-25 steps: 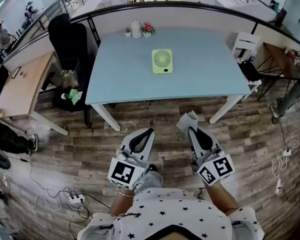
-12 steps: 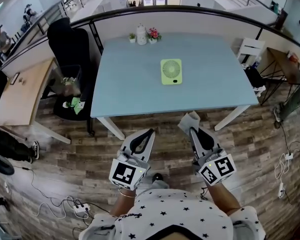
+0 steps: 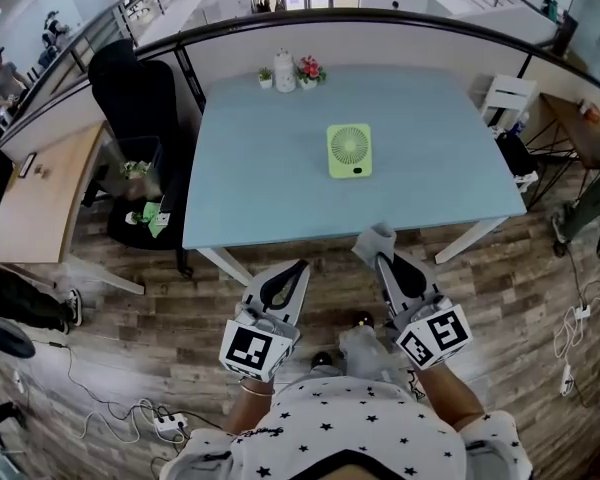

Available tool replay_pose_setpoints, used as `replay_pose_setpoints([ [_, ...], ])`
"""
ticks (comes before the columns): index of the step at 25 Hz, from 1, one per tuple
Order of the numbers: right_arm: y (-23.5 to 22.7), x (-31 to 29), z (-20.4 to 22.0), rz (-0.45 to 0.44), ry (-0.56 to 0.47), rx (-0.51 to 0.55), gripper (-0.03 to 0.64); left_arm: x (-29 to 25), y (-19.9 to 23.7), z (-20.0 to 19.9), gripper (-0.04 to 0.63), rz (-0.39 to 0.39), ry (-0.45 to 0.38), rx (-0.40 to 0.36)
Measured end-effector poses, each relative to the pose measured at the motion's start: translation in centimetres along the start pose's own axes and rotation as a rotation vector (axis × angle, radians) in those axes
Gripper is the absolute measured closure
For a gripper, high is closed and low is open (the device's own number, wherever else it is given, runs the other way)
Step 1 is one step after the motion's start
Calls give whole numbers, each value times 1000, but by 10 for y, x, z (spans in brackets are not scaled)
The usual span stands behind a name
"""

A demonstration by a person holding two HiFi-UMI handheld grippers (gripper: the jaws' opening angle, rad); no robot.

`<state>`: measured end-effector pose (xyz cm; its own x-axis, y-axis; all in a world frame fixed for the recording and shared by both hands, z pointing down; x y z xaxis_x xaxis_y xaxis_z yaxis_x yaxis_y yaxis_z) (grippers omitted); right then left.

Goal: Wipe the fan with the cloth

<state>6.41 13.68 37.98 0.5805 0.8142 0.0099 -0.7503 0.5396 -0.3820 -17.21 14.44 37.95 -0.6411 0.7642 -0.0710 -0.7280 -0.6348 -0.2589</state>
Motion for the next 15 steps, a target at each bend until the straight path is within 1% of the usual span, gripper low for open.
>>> replay_pose_setpoints([
  [6, -42, -41, -16, -45, 13, 21, 586, -41, 20, 4, 563, -47, 22, 0],
  [11, -80, -86, -28, -104, 46, 6, 586, -81, 44, 2, 563, -100, 48, -10],
  [15, -110, -114, -35, -125, 62, -5, 586, -114, 59, 3, 563, -127, 64, -13],
])
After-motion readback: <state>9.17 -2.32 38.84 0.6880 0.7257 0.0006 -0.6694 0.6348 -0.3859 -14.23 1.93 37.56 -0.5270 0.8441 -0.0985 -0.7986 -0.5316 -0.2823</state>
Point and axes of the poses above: the fingertips, and each gripper's own axes: x backward along the fingers, y to its left, z out of its underside, the point moved 9 cm from there along x, backward along the fingers, and after that the axes turned 14 degrees about -x, right-handed, at the moved point
